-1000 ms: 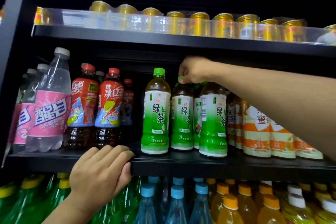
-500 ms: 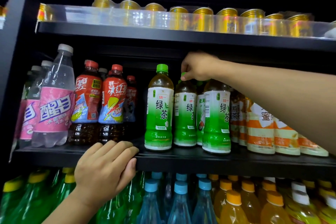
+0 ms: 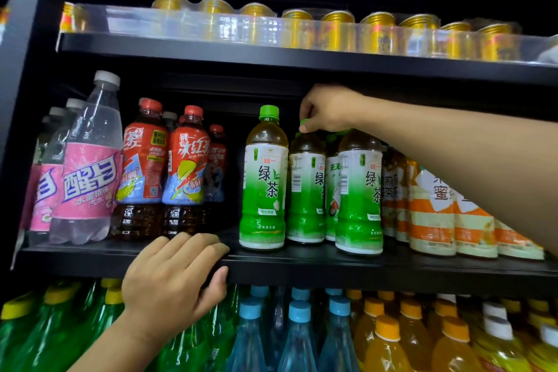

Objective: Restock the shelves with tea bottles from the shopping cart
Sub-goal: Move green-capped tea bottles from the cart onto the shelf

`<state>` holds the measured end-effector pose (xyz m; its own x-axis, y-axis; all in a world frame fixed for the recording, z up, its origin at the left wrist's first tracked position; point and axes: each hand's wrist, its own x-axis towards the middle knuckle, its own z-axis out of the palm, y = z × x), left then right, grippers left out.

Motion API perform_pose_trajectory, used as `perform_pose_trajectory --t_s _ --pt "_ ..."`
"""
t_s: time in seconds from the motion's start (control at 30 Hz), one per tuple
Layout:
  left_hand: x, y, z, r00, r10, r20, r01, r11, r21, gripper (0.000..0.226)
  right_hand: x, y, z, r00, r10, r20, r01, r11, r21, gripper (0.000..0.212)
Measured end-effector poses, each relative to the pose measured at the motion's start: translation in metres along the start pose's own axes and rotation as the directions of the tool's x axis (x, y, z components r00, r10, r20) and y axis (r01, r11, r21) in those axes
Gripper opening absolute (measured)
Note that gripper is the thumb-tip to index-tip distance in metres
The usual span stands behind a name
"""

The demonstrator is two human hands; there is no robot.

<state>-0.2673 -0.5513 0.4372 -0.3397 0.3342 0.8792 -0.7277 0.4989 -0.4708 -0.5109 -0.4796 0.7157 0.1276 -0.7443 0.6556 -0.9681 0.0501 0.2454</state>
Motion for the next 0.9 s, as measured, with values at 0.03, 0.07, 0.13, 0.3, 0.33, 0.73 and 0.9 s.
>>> perform_pose_trajectory --t_s 0.03,0.07,0.13,0.3,0.33,0.73,0.9 --pt "-0.0001 -0.0001 0.0001 1.000 0.001 0.000 -0.001 1.000 0.003 0.045 0.0001 0.0000 0.0006 1.000 0.001 -0.001 -0.001 1.000 0.004 0.021" --pt "-0.0003 -0.0001 0.0001 1.000 0.002 0.001 -0.002 1.000 0.006 0.045 0.0005 0.0002 0.0007 1.000 0.004 0.004 -0.004 1.000 0.011 0.023" --pt "-0.0006 -0.0001 0.0001 1.000 0.002 0.004 -0.002 1.000 0.008 0.044 0.0003 0.0001 -0.0005 1.000 0.007 0.020 -0.007 0.999 0.033 0.027" --pt "-0.0004 0.0002 0.0002 1.000 0.005 0.004 -0.005 1.000 0.004 0.044 -0.0017 -0.0001 -0.0034 0.998 0.006 0.057 -0.011 0.997 0.081 0.031" --pt "-0.0002 0.0002 0.0001 1.000 0.006 0.001 -0.006 1.000 0.005 0.044 -0.0017 -0.0003 -0.0032 0.998 0.003 0.058 -0.008 0.997 0.078 0.031" --pt "-0.0015 -0.0006 0.0026 1.000 0.014 -0.019 -0.014 1.000 0.019 0.046 -0.0043 -0.0018 0.0064 0.997 0.046 -0.067 -0.049 0.997 -0.052 0.030" --pt "-0.0025 -0.0006 0.0035 1.000 0.009 -0.021 -0.009 1.000 0.015 0.045 -0.0045 -0.0007 -0.0022 0.998 -0.015 0.058 0.014 1.000 0.009 0.039"
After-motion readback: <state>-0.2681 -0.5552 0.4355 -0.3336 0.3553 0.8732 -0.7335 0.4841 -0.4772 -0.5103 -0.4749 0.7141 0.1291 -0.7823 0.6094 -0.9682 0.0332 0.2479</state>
